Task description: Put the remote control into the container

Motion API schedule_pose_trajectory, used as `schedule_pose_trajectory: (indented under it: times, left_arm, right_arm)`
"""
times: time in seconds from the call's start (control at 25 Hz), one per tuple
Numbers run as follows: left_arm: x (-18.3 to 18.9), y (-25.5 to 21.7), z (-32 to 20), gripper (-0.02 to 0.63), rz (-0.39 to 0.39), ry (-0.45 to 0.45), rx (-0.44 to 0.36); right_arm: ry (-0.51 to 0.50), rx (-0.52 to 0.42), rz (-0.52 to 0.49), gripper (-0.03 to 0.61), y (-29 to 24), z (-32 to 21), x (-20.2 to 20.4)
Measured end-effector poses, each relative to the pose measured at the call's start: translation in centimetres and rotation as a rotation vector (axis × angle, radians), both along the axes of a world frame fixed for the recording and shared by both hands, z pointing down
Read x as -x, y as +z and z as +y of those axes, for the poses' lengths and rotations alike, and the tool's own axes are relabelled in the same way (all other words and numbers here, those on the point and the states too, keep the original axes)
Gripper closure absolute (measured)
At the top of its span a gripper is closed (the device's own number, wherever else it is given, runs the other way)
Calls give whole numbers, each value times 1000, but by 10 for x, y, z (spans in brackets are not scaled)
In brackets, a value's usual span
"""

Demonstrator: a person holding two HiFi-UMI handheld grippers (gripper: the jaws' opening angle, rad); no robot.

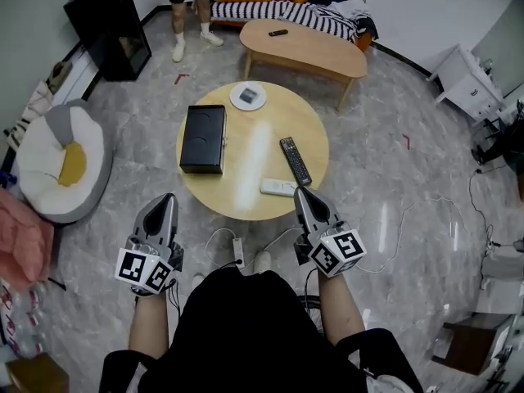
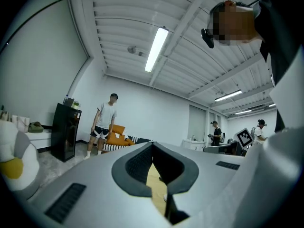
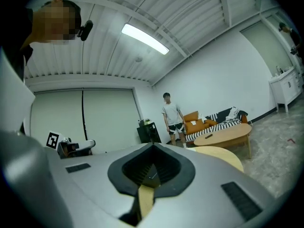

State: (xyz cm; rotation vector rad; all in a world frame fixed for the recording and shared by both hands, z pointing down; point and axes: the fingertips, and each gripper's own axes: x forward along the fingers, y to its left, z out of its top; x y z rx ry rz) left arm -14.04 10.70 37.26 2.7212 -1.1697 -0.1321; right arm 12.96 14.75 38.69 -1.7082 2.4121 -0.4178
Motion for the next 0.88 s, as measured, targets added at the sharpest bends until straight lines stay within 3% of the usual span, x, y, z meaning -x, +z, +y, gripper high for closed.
schedule_pose_trajectory:
  times: [0.32,0.88]
  left_arm:
    - [-39,0,6,606,-16,-138,7]
    - [-77,-2,10,606,-55,-148,20]
  right_arm:
    - [-100,36,-19,571,17,-8,-48]
    - [-145,23,-44,571,19,-8,-74]
